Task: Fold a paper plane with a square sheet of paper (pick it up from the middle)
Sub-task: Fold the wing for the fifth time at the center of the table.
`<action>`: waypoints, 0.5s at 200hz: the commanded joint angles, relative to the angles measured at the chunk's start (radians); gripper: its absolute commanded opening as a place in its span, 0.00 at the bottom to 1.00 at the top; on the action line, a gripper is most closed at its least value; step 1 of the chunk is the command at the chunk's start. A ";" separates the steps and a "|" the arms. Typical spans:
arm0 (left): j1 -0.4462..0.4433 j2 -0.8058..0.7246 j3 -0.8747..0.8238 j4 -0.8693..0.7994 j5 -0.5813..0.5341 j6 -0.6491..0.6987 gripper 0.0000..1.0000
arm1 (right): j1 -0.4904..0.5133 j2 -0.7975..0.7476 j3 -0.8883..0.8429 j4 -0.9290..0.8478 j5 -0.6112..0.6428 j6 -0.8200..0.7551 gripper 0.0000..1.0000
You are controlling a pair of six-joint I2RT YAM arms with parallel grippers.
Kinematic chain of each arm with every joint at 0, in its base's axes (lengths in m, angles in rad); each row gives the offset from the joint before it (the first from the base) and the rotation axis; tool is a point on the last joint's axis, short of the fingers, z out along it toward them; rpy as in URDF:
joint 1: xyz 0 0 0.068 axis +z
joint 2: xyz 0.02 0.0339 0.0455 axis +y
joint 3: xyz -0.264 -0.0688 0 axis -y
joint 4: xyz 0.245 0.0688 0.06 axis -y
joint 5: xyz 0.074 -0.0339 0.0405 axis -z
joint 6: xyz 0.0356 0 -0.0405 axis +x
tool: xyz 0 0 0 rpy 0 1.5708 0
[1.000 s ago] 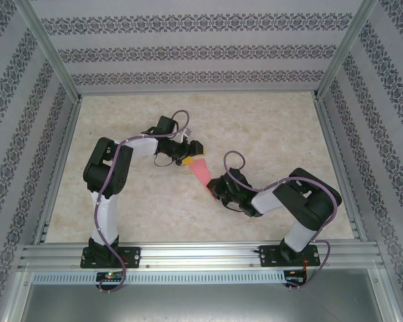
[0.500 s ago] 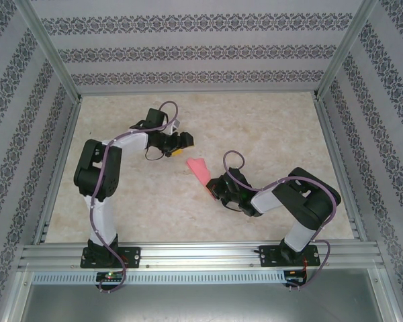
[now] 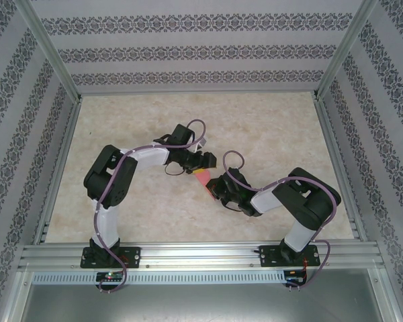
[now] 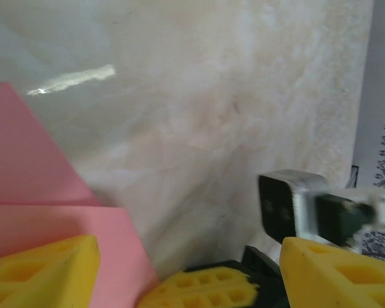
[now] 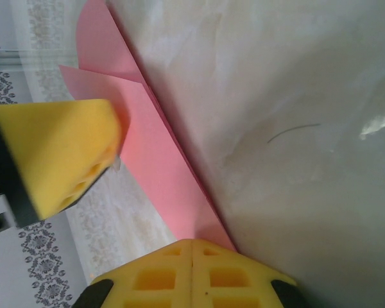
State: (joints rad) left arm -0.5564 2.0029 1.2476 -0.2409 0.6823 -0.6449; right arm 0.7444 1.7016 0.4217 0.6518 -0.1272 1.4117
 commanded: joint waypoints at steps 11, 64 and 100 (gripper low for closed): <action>0.008 0.049 0.006 0.017 -0.046 0.006 0.75 | 0.023 0.041 -0.039 -0.127 0.004 -0.033 0.00; 0.009 0.082 -0.016 0.010 -0.069 0.014 0.74 | 0.029 -0.069 0.008 -0.159 -0.014 -0.083 0.02; 0.010 0.081 -0.022 0.000 -0.072 0.030 0.74 | 0.033 -0.157 0.084 -0.299 0.002 -0.148 0.04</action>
State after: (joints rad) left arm -0.5503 2.0258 1.2499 -0.2329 0.6643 -0.6441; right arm 0.7700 1.6012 0.4465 0.4805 -0.1326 1.3365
